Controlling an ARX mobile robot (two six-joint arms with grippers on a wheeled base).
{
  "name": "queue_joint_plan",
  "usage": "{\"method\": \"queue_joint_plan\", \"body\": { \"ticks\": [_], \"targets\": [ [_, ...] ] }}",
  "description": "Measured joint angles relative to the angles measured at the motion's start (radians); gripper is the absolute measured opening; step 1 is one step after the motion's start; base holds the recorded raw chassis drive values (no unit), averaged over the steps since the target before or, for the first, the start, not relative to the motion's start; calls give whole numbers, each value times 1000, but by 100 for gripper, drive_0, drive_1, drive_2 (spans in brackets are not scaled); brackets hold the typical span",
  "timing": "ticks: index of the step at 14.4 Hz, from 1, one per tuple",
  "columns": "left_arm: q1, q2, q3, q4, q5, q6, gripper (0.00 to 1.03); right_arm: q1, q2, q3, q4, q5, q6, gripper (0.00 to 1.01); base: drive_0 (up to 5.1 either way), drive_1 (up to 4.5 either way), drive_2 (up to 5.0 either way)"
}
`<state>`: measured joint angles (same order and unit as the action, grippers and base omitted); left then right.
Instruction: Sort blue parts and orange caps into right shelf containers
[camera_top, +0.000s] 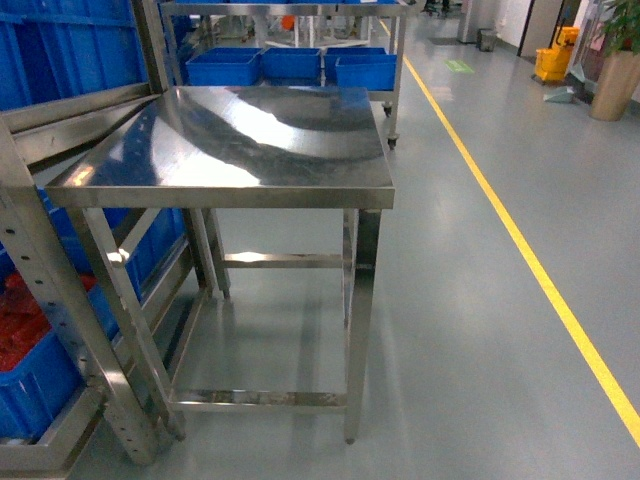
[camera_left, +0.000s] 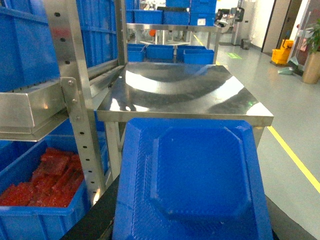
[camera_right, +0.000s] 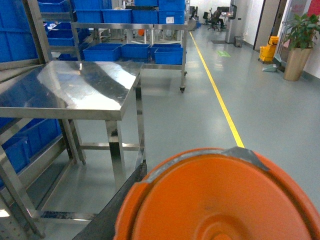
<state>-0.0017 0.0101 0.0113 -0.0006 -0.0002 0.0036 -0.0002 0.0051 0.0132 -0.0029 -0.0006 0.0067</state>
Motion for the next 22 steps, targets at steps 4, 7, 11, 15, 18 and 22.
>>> {"method": "queue_joint_plan", "body": {
  "ticks": [4, 7, 11, 15, 18, 22],
  "targets": [
    [1, 0, 0, -6, 0, 0, 42, 0, 0, 0, -4, 2, 0, 44, -480, 152, 345],
    [1, 0, 0, -7, 0, 0, 42, 0, 0, 0, -3, 1, 0, 44, -479, 225, 284],
    [1, 0, 0, -6, 0, 0, 42, 0, 0, 0, -3, 1, 0, 44, -491, 245, 245],
    [1, 0, 0, -7, 0, 0, 42, 0, 0, 0, -4, 0, 0, 44, -490, 248, 248],
    [1, 0, 0, -8, 0, 0, 42, 0, 0, 0, -5, 1, 0, 44, -492, 248, 248],
    [1, 0, 0, -7, -1, 0, 42, 0, 0, 0, -3, 0, 0, 44, -506, 235, 235]
  ]
}}
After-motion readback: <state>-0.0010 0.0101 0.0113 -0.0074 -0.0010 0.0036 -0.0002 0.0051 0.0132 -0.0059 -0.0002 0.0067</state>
